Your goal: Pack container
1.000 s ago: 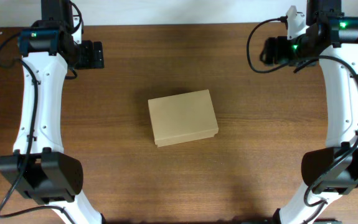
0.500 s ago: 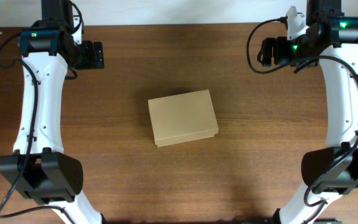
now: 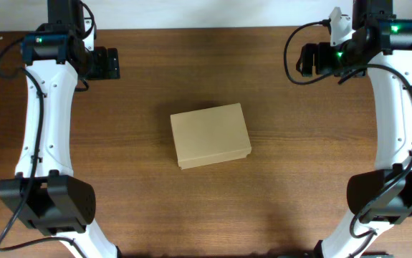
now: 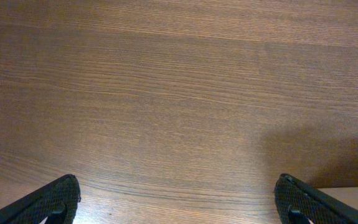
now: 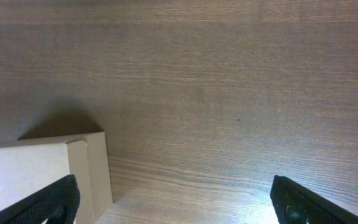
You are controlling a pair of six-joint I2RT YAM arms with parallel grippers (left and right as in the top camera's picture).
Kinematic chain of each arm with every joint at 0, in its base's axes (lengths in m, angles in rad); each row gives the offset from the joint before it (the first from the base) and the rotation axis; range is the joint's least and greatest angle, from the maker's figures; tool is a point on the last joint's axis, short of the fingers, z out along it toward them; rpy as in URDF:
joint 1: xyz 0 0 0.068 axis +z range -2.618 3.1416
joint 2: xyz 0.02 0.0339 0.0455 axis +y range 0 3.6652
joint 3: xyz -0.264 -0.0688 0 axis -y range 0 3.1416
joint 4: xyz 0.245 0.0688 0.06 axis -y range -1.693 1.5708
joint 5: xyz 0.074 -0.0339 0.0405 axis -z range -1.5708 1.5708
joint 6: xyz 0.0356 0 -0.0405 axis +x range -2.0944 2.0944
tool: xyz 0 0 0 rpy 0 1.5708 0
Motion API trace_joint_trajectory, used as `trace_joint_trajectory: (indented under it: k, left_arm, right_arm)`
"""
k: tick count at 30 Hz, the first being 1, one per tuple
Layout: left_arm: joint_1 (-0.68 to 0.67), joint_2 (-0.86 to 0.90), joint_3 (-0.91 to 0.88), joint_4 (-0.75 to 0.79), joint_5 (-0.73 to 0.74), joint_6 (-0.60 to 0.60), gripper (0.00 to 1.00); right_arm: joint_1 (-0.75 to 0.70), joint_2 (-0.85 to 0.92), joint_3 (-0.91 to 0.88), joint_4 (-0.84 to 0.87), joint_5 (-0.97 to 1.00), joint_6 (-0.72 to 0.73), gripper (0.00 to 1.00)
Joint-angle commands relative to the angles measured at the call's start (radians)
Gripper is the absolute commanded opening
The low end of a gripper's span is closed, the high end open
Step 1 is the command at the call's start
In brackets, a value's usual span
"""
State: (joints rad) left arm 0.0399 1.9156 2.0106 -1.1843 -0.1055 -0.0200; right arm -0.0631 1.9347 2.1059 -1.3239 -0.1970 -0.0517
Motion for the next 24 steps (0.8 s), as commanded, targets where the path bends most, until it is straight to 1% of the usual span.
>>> trace_joint_trajectory:
  k: [1,4,6,8,10,11,13,16,20,21,22,24]
  left_arm:
    - [0.003,-0.019,0.012,-0.001,-0.005,0.006,1.00]
    - [0.003,-0.019,0.012,-0.001,-0.005,0.006,1.00]
    - [0.003,-0.019,0.012,-0.001,-0.005,0.006,1.00]
    - [0.003,-0.019,0.012,-0.002,-0.005,0.006,1.00]
    - [0.003,-0.019,0.012,-0.002,-0.005,0.006,1.00]
    - [0.003,-0.019,0.012,-0.001,-0.005,0.006,1.00]
    - [0.003,-0.019,0.012,-0.001,-0.005,0.006,0.99]
    - [0.003,-0.019,0.012,-0.002,-0.005,0.006,1.00]
    - [0.003,-0.019,0.012,-0.001,-0.005,0.006,1.00]
    - [0.003,-0.019,0.012,-0.002,-0.005,0.006,1.00]
    - [0.003,-0.019,0.012,-0.002,-0.005,0.006,1.00]
    - [0.003,-0.019,0.012,-0.001,-0.005,0.006,1.00]
  right_arm:
    - [-0.004,-0.002,0.009,-0.019,0.052,0.004,0.99]
    - [-0.003,-0.033,0.008,-0.007,0.063,0.005,0.99]
    - [0.001,-0.072,-0.005,0.043,0.049,0.005,0.99]
    - [0.014,-0.146,-0.057,0.170,0.048,0.008,0.99]
    - [0.029,-0.233,-0.147,0.331,0.048,0.008,0.99]
    - [0.032,-0.265,-0.185,0.385,0.048,0.008,0.99]
    - [0.044,-0.389,-0.337,0.557,0.048,0.008,0.99]
    - [0.051,-0.558,-0.553,0.733,0.047,0.008,0.99]
    - [0.051,-0.803,-0.856,0.929,0.050,0.008,0.99]
    - [0.050,-0.876,-0.941,0.980,0.052,0.007,0.99]
    - [0.050,-0.998,-1.081,1.058,0.060,0.004,0.99]
    - [0.050,-1.125,-1.223,1.125,0.084,0.004,0.99]
